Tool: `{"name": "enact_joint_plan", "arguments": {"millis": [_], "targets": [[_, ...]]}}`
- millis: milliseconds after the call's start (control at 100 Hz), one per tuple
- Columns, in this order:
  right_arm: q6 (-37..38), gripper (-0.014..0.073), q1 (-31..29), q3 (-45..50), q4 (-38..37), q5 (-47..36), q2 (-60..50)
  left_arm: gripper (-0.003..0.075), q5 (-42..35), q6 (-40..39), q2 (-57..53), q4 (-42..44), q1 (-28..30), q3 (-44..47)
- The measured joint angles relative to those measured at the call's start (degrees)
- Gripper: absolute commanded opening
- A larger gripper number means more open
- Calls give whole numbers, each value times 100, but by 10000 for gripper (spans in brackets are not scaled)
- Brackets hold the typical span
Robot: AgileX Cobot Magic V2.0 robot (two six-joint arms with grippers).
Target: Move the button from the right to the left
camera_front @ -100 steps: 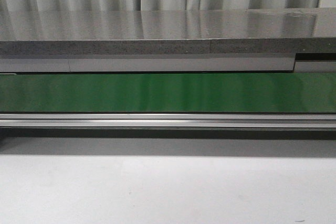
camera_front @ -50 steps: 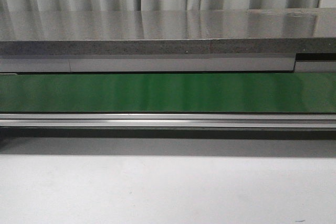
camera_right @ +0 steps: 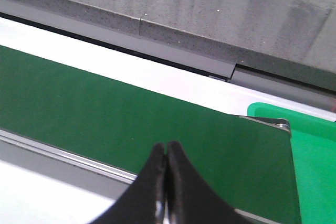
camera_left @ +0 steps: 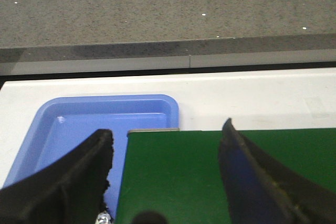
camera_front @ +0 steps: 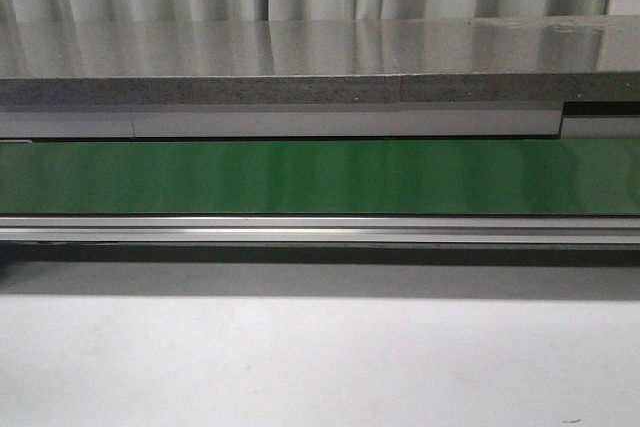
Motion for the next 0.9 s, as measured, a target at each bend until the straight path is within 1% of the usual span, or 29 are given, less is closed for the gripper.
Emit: {"name": "enact_joint_plan", "arguments": {"millis": [170,310,360,410,480,550,700,900], "targets": [[0,-68,0,0,0,0,0,413,-128,-11,-779,-105,-248,786],[0,-68,0,0,0,0,0,410,-206,-11,-1384,-185,-273,1357],[0,-68,0,0,0,0,0,398,-234,-11,-1604,-195,-273,1531],[0,-68,0,0,0,0,0,372,-287,-11,-1781,-208,-287,1686],[0,-68,0,0,0,0,0,311,-337,-11,-2017,-208,-287,1870],[0,-68,0,0,0,0,0,225,-422,-11,-2188,-208,-287,1992],[0,-68,0,0,0,9,0,7,-498,-11,-2330,-211,-287,2062],[0,-68,0,0,0,9,0,5,-560,-11,-2332,-211,-287,2066]]}}
